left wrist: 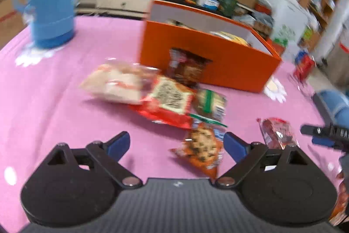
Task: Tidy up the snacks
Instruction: 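Grasp the orange cookie packet with the left tool while the right tool grasps the red-labelled date bag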
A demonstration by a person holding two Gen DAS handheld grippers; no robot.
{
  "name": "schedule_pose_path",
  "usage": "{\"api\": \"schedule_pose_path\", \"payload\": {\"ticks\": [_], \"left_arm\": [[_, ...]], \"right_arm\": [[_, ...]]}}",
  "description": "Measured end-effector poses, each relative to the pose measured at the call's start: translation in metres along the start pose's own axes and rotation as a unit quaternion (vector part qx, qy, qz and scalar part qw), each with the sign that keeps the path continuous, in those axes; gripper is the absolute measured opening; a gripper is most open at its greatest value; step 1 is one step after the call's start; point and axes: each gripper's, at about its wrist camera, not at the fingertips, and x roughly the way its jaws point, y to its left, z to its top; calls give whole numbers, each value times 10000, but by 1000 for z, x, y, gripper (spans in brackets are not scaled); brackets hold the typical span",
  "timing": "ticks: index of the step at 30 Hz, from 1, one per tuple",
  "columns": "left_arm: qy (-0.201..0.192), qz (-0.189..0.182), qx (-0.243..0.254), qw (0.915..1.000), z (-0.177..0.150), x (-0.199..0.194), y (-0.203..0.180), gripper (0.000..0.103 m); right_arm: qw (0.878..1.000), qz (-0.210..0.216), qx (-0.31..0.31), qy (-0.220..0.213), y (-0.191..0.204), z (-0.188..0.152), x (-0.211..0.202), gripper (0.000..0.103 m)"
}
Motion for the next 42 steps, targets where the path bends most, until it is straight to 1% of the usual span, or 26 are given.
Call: {"api": "schedule_pose_path", "payload": {"ticks": [2, 3, 4, 5, 7, 8, 9, 10, 15, 20, 21, 22, 23, 25, 26, 28, 29, 31, 33, 35, 36, 37, 38, 39, 41, 42], "left_arm": [[52, 65, 416, 9991, -1, 15, -21, 91], [126, 73, 553, 9984, -1, 21, -25, 89], [233, 87, 669, 9974, -2, 30, -31, 81], [320, 77, 745, 9967, -3, 37, -34, 78], [455, 8, 774, 9960, -7, 46, -34, 62], [454, 2, 816, 9956, -10, 48, -35, 63], [434, 56, 926, 9947, -12, 46, -36, 56], [423, 127, 1045, 9935, -14, 46, -38, 55], [500, 331, 1170, 9913, -23, 31, -28, 56], [680, 369, 1115, 9907, -35, 5, -3, 56], [693, 372, 1073, 9911, -37, 3, -1, 66], [662, 388, 1002, 9920, -37, 0, 2, 80], [521, 407, 914, 9936, -36, -3, 5, 84], [303, 391, 771, 9958, -34, -7, 8, 98], [226, 366, 671, 9968, -33, -8, 8, 101], [267, 271, 574, 9976, -30, -6, 8, 101], [277, 283, 603, 9974, -29, -3, 7, 101], [189, 432, 816, 9955, -31, -1, 1, 101], [111, 570, 1052, 9928, -33, 2, -4, 100], [197, 597, 1170, 9911, -35, 8, -5, 94], [292, 589, 1176, 9909, -36, 12, -3, 86], [414, 570, 1153, 9908, -37, 16, -1, 87], [389, 529, 1072, 9921, -37, 17, 1, 87], [395, 514, 1065, 9922, -37, 16, 2, 84], [376, 525, 1009, 9928, -36, 16, 3, 82], [371, 532, 1004, 9928, -37, 17, 3, 81]], "right_arm": [[10000, 5, 6, 65, 3, 0, 4, 93], [10000, -1, -34, 90, 5, -1, 5, 93], [9999, -7, -83, 119, 6, -2, 7, 93], [9998, -14, -134, 154, 7, -3, 8, 93], [9997, -2, -151, 183, 7, -3, 8, 93], [9997, 8, -133, 185, 7, -3, 8, 93], [9998, 10, -105, 181, 5, -2, 8, 93], [9998, 11, -69, 169, 4, -1, 8, 93], [9997, 73, 160, 187, -6, 1, 6, 93], [9996, 108, 5, 279, -2, -2, 6, 93], [9995, 127, -81, 282, 2, -3, 6, 93], [9993, 130, -184, 283, 6, -3, 7, 93], [9990, 135, -320, 288, 14, -4, 9, 93], [9978, 194, -545, 333, 29, -4, 15, 93], [9973, 191, -620, 356, 35, -4, 19, 93], [9957, 113, -830, 400, 50, -4, 28, 93], [9948, 41, -933, 400, 57, -4, 33, 93], [9927, -212, -1065, 524, 67, -4, 46, 93], [9914, -304, -1150, 552, 75, -6, 53, 93], [9899, -316, -1266, 553, 80, -9, 54, 93], [9888, -349, -1342, 547, 81, -11, 54, 93], [9877, -377, -1417, 545, 82, -13, 54, 93], [9870, -411, -1459, 536, 82, -15, 53, 93], [9867, -440, -1479, 519, 82, -16, 51, 93], [9865, -439, -1508, 469, 80, -18, 49, 90], [9863, -466, -1520, 433, 79, -18, 48, 80]]}}
